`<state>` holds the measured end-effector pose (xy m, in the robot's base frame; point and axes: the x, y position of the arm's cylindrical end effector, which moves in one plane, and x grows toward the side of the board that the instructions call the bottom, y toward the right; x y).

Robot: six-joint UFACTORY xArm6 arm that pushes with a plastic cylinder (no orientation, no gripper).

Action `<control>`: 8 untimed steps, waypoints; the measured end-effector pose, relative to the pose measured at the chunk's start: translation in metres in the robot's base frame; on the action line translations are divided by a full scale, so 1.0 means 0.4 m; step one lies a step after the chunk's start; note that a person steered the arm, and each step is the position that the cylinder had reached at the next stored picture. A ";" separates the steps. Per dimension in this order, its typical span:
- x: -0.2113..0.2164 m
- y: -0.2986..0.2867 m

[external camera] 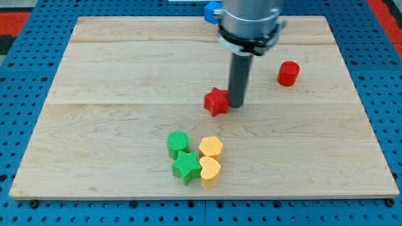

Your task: Move the red circle closer to the red star

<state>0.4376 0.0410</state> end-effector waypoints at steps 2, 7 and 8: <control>-0.031 0.038; -0.149 0.243; -0.149 0.083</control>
<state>0.3781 0.0741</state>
